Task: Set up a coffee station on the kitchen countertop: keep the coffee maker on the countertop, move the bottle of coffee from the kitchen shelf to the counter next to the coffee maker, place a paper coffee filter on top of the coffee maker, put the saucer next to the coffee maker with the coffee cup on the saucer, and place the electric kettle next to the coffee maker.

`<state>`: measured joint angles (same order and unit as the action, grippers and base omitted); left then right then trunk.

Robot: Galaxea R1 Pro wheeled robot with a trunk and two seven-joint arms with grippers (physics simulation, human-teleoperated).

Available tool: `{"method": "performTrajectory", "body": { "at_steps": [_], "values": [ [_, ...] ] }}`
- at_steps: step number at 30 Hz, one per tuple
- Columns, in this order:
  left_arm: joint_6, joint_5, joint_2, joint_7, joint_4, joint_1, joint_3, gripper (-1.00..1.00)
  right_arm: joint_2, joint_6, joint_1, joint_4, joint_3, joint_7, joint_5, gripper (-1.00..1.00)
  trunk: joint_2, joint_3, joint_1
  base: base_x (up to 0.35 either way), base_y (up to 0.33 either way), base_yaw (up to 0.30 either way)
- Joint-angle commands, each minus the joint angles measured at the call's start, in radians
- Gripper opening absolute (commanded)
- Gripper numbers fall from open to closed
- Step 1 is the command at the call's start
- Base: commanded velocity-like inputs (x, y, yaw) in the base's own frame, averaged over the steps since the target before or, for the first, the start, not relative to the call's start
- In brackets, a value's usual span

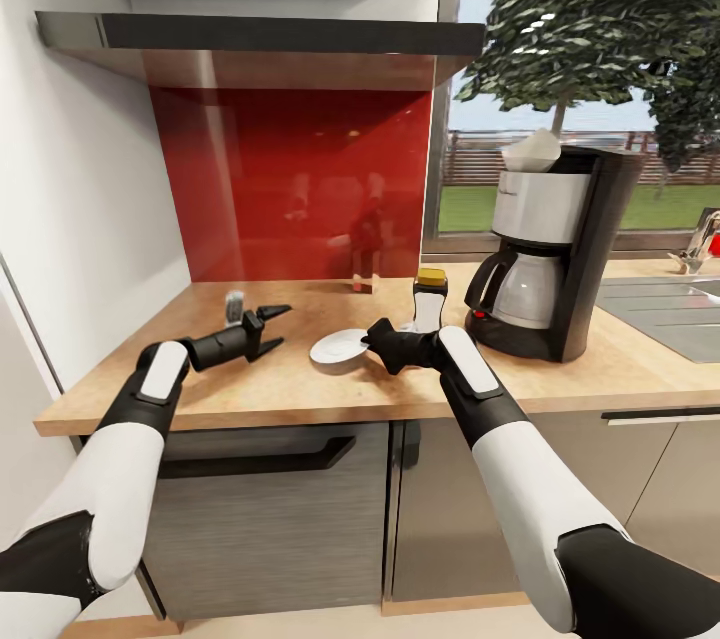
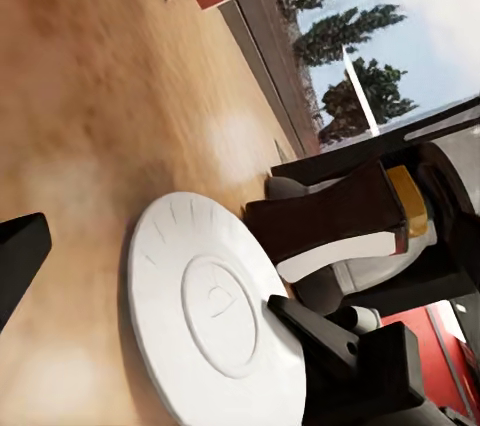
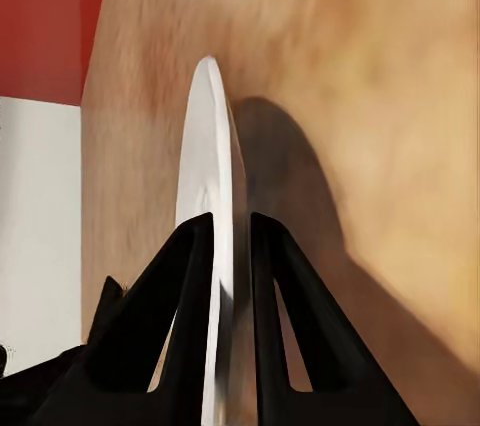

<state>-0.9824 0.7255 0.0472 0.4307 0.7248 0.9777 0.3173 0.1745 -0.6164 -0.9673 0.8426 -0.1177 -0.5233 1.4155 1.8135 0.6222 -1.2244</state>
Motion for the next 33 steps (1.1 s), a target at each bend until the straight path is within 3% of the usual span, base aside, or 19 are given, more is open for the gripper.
{"method": "performTrajectory", "body": {
  "at_steps": [1,14,20,26,33],
  "values": [
    [-0.005,-0.007,0.000,0.006,0.010,0.001,0.004,1.00,0.000,0.001,-0.001,0.001,0.000,-0.007,0.010,-1.00,0.001,0.001,0.000,0.000,0.000,0.000],
    [-0.006,-0.006,0.000,0.007,0.031,0.001,0.005,1.00,0.000,0.000,-0.001,0.007,0.000,-0.004,0.011,-1.00,-0.062,-0.027,0.035,0.000,0.000,0.000],
    [-0.006,-0.006,0.005,0.008,0.031,0.001,0.009,1.00,0.000,-0.003,-0.001,0.011,0.001,0.054,0.010,-1.00,-0.062,-0.027,0.035,0.000,0.000,0.000],
    [-0.006,-0.006,0.013,0.008,0.031,0.001,0.011,1.00,0.000,-0.003,-0.001,0.012,0.001,0.062,0.010,-1.00,-0.062,-0.027,0.035,-0.022,0.000,0.000],
    [-0.006,-0.006,0.015,0.009,0.032,0.001,0.015,1.00,0.000,-0.005,0.001,0.015,0.000,0.077,0.008,-1.00,-0.062,-0.027,0.035,-0.263,0.000,0.000]
  ]
}}
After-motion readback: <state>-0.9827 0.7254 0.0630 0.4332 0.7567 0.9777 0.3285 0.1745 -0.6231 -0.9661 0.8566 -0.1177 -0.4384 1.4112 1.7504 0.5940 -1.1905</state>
